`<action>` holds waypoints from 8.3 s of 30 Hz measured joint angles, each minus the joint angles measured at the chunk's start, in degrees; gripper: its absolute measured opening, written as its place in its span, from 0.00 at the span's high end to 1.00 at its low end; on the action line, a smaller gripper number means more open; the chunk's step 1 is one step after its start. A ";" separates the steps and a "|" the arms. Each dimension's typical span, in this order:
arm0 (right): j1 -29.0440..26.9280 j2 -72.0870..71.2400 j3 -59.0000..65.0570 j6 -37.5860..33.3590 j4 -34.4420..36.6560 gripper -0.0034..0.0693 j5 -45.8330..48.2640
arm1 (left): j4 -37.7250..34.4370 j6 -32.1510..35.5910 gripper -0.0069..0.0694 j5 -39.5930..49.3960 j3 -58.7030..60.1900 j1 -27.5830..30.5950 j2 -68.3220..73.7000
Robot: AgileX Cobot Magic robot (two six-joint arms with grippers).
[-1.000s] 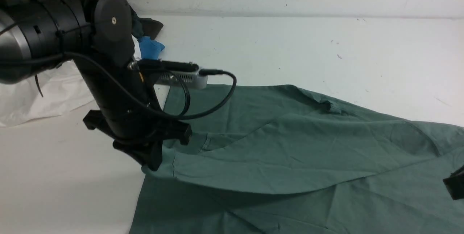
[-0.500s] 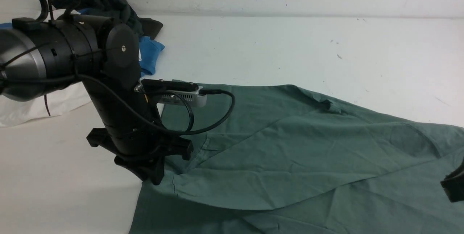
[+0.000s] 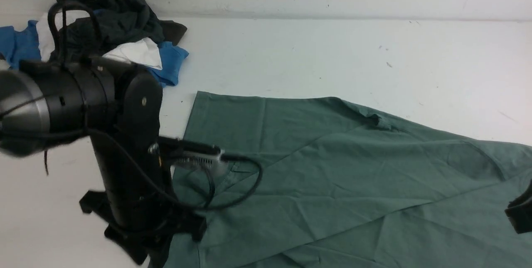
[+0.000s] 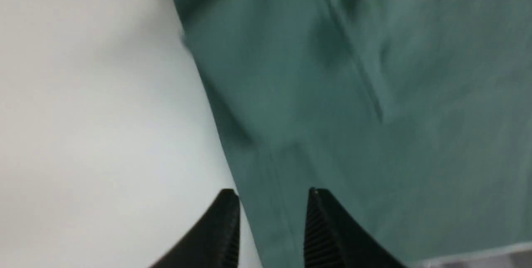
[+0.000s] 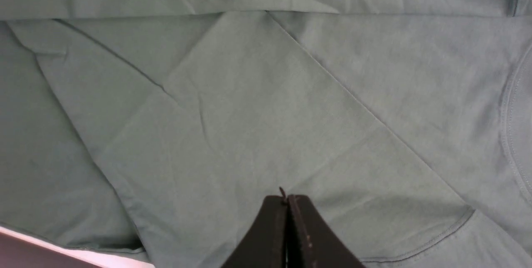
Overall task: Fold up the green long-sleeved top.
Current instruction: Use both arms simultaneously to clamp the lower edge of the clothing fabric, then use both arms to drag the lower edge of the fabric forward and fold it over the upper edge
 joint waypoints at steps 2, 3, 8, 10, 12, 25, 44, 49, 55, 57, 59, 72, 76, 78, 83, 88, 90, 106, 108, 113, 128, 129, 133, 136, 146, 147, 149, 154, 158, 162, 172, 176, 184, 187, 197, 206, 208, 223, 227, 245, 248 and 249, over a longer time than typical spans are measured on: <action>0.00 0.00 0.00 -0.17 0.90 0.97 0.00 | 0.00 -1.94 0.71 -0.21 4.73 -2.33 -2.25; 0.00 0.00 0.00 -0.29 1.54 0.97 0.00 | 0.00 -4.02 0.74 -1.37 8.38 -4.75 -3.68; 0.00 0.00 0.00 -0.75 3.25 0.97 0.00 | 0.00 -10.00 0.75 -5.54 16.19 -10.03 -6.93; 0.00 0.00 0.00 -0.95 3.38 0.97 0.00 | -0.11 -11.42 0.75 -8.49 19.80 -10.50 -8.46; 0.00 0.00 0.00 -1.33 3.45 0.97 0.00 | -0.51 -12.22 0.76 -10.72 21.85 -9.75 -9.54; 0.00 0.00 0.00 -2.02 3.51 0.97 0.00 | -3.80 -10.98 0.91 -12.88 24.76 0.51 -14.73; 0.00 0.00 0.00 -2.12 6.39 0.97 0.05 | 1.81 -24.12 0.32 -18.35 25.75 -11.49 -12.88; 0.00 0.00 0.00 -2.13 6.44 0.97 0.05 | 0.46 -24.77 0.30 -20.68 28.26 -11.51 -10.51; 0.00 0.00 0.00 -2.98 6.44 0.97 0.11 | -1.49 -23.61 0.51 -21.76 28.27 -11.51 -10.10; 0.00 0.00 0.00 -3.19 6.46 0.97 0.11 | -3.08 -23.28 0.73 -22.54 28.27 -11.56 -10.06; 0.00 0.00 0.00 -3.90 6.46 0.97 0.11 | -3.47 -22.38 0.84 -22.67 28.27 -11.62 -10.06; 9.15 5.62 14.34 -21.87 13.58 0.96 -0.70 | 4.11 -27.80 0.88 -14.81 28.60 -10.27 -23.72; 16.88 7.25 19.61 -19.35 12.44 0.88 -3.33 | 4.37 -28.15 0.88 -14.06 28.75 -8.17 -26.38; 18.32 7.30 20.59 -18.91 11.63 0.83 -4.31 | 4.37 -28.09 0.88 -13.84 28.75 -7.58 -26.66; 24.25 7.37 24.66 -18.32 6.29 0.54 -11.85 | 4.37 -26.46 0.88 -13.41 28.70 -5.24 -26.88; 27.10 9.12 26.09 -17.84 3.22 0.32 -15.96 | 4.31 -25.14 0.88 -13.41 28.65 -4.97 -26.88; 28.02 10.73 26.16 -17.73 2.71 0.28 -17.19 | 4.26 -25.09 0.88 -13.41 28.65 -4.97 -26.88; 29.67 22.58 23.43 -11.89 -3.81 0.85 -19.38 | 3.11 -24.93 0.88 -12.48 28.11 -4.97 -27.55; 29.67 21.63 22.92 -11.08 -3.44 0.92 -17.61 | 3.24 -24.93 0.88 -10.42 25.78 -4.97 -28.19; 29.62 15.82 19.31 -5.04 -9.86 0.92 -12.46 | 5.86 -24.93 0.88 -7.22 15.74 -4.85 -28.32; 6.57 16.75 -6.24 -7.69 -13.13 0.92 -14.23 | -0.31 -10.69 0.88 -5.10 -26.14 14.48 -4.88; 6.16 17.44 -7.02 -8.35 -12.79 0.92 -14.31 | -0.31 -10.69 0.88 -5.10 -26.75 14.48 -4.32; -0.52 26.22 -15.60 -13.57 -6.32 0.92 -14.78 | -2.68 -9.36 0.88 -3.62 -40.91 16.77 8.50; -3.20 32.80 -20.70 -14.33 -4.90 0.92 -15.48 | -2.68 -9.24 0.88 -1.53 -51.72 17.23 18.11; -5.36 48.45 -29.94 -14.01 -6.19 0.92 -20.42 | -2.84 -10.28 0.88 0.47 -77.09 17.96 40.62; -5.36 49.50 -30.34 -13.87 -6.19 0.92 -21.30 | -2.78 -10.52 0.88 0.41 -78.56 18.09 42.26; -5.36 51.95 -30.82 -12.99 -6.19 0.92 -23.83 | -2.59 -10.58 0.88 0.34 -80.59 18.32 45.10; -5.36 55.84 -30.86 -9.98 -6.35 0.91 -28.17 | -1.66 -10.58 0.87 -0.11 -81.59 18.45 49.43; -5.36 56.77 -30.86 -7.25 -6.37 0.84 -30.72 | 0.74 -10.58 0.80 -1.89 -81.59 18.40 50.39; -5.36 56.77 -30.93 -2.28 -6.61 0.67 -33.00 | 3.33 -10.58 0.63 -3.51 -82.23 18.40 50.44; -5.36 51.14 -30.93 3.54 -8.48 0.37 -22.11 | 0.61 -5.87 0.49 2.15 -89.76 17.52 48.97; -5.36 47.91 -30.99 3.31 -7.47 0.46 -18.08 | -3.61 0.98 0.71 2.15 -90.59 14.01 48.95; -5.36 47.22 -30.99 0.83 -5.24 0.94 -15.92 | -6.86 6.08 0.91 2.20 -90.52 3.91 55.99; -5.36 47.22 -30.99 0.83 -5.18 0.96 -15.92 | -6.48 5.98 0.91 2.26 -89.51 3.13 57.08; -5.36 47.22 -30.99 0.83 -5.31 0.97 -15.79 | -5.94 2.99 0.91 2.14 -85.57 3.05 57.28; -5.36 47.22 -30.99 0.83 -3.47 0.97 -15.89 | -4.14 3.06 0.91 1.48 -84.43 3.00 57.12; -5.36 47.22 -30.99 0.83 -2.88 0.97 -16.03 | -3.19 3.06 0.91 -1.17 -84.36 2.99 57.12; -5.36 47.22 -30.99 -4.79 4.68 0.97 -13.50 | 5.76 6.54 0.91 -8.57 -84.07 3.18 57.34; -5.36 47.22 -30.99 -6.54 5.18 0.97 -9.68 | 9.92 4.95 0.91 1.01 -83.94 4.21 55.58; -19.38 36.26 -10.30 -5.05 5.03 0.97 -7.90 | 7.20 6.54 0.91 1.84 -69.80 4.73 47.22; -23.70 33.23 -9.02 -5.05 6.46 0.97 -9.54 | 8.25 6.49 0.91 1.64 -64.29 4.73 45.69; -25.30 32.21 -8.97 -4.97 6.73 0.97 -9.68 | 8.57 6.61 0.91 1.46 -62.77 4.73 45.23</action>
